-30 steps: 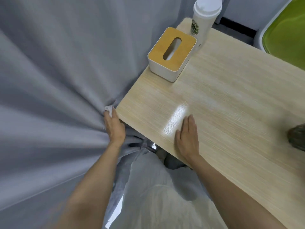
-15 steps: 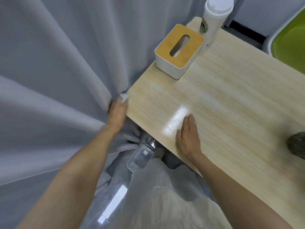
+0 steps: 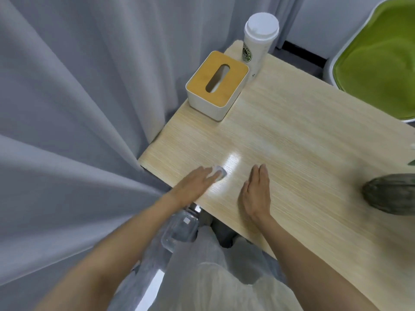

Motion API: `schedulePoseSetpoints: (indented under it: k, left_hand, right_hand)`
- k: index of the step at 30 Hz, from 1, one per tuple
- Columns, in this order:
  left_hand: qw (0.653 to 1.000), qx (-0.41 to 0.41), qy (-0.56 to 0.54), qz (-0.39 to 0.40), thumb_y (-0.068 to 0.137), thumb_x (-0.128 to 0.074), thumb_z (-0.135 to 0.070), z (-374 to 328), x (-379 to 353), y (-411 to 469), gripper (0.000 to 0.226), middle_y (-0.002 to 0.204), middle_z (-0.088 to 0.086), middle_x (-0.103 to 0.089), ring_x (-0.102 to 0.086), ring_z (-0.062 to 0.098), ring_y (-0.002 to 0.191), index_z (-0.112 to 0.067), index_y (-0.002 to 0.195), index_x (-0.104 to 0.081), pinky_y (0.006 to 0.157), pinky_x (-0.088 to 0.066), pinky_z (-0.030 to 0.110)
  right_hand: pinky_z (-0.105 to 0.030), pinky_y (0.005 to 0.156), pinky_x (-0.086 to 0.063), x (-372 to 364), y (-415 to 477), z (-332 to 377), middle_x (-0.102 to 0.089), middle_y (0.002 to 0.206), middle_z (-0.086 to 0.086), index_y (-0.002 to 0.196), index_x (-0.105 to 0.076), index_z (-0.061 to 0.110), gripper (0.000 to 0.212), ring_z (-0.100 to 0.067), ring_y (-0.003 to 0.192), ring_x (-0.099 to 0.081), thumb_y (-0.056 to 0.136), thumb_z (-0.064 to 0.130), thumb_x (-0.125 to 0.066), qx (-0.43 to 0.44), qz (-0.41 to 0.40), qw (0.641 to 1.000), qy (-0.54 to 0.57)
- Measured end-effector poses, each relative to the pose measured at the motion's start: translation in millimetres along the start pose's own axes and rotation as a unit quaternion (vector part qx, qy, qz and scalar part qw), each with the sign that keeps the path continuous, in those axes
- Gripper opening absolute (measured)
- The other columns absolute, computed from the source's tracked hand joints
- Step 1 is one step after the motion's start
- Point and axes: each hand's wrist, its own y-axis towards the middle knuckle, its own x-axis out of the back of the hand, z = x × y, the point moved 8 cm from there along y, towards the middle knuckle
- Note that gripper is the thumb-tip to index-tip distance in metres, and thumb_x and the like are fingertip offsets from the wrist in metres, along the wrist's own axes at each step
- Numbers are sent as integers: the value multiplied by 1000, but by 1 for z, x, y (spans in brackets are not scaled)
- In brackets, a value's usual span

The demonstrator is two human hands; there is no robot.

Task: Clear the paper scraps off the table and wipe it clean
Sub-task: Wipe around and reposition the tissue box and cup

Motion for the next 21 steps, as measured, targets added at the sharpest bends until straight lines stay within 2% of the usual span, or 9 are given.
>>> schedulePoseSetpoints:
  k: [3, 6, 7, 9, 11, 13, 17, 19, 21]
  left_hand:
    - [973, 177, 67, -134, 81, -68, 1, 105, 47, 14, 59, 118, 20, -52, -50, 36, 98, -9, 134, -45, 82, -47, 41]
    - [929, 330, -10, -169, 87, -48, 9, 119, 55, 21, 57, 137, 25, -37, -38, 41, 120, -5, 141, -36, 101, -35, 44]
    - [920, 347, -59, -169, 87, -47, 9, 107, 51, 24, 58, 141, 25, -34, -36, 41, 125, -6, 142, -35, 104, -34, 45]
    - [952, 269, -77, -123, 85, -49, 9, 69, 29, 37, 59, 142, 22, -34, -37, 40, 127, -8, 142, -39, 102, -36, 45]
    - [980, 150, -117, -67, 84, -50, 12, 37, 15, 43, 59, 132, 18, -42, -42, 38, 120, -12, 137, -48, 97, -40, 39]
    - [970, 125, -190, -89, 85, -48, 13, 42, 25, 46, 55, 116, 8, -47, -49, 28, 108, -14, 133, -54, 89, -40, 25]
    - [872, 311, -308, -220, 89, -40, 11, 114, 93, 61, 44, 112, 10, -42, -51, 21, 84, -11, 122, -59, 60, -50, 25]
    - [861, 347, -284, -238, 74, -32, 14, 137, 125, 76, 39, 96, 10, -43, -51, 25, 70, -14, 85, -56, 46, -47, 29]
    - [850, 382, -288, -220, 72, -27, 11, 150, 140, 91, 41, 91, 13, -45, -52, 25, 57, -15, 83, -56, 37, -45, 28]
  right_hand:
    - [-32, 121, -2, 13, 14, 13, 1, 159, -13, 151, -9, 4, 53, -21, 147, 2, 102, 16, -27, 4, -12, 1000, 13]
    - [-27, 117, -1, 24, 32, 28, 1, 160, -9, 152, -9, 8, 53, -19, 147, 3, 103, 19, -26, -11, -18, 999, 47]
    - [-29, 117, -3, 27, 38, 34, 0, 160, -7, 152, -10, 10, 53, -18, 147, 2, 103, 21, -27, -24, -19, 997, 74]
    - [-34, 117, -10, 34, 54, 47, -4, 160, -6, 151, -12, 12, 53, -18, 147, -1, 102, 23, -29, -49, -16, 990, 129]
    - [-37, 117, -14, 41, 73, 64, -9, 159, -6, 151, -14, 11, 54, -20, 146, -5, 102, 24, -32, -63, -9, 981, 183]
    - [-36, 116, -16, 47, 94, 83, -15, 158, -8, 150, -15, 9, 57, -22, 145, -13, 101, 27, -36, -75, 0, 968, 238]
    - [-33, 113, -21, 52, 127, 116, -20, 157, -8, 150, -14, 8, 65, -24, 143, -23, 99, 34, -42, -113, 25, 937, 330]
    - [-32, 111, -24, 53, 140, 129, -24, 155, -9, 149, -14, 7, 66, -26, 141, -27, 98, 35, -44, -129, 30, 923, 362]
    - [-32, 105, -29, 53, 150, 139, -34, 149, -10, 148, -18, 7, 63, -28, 136, -34, 98, 32, -45, -143, 43, 915, 376]
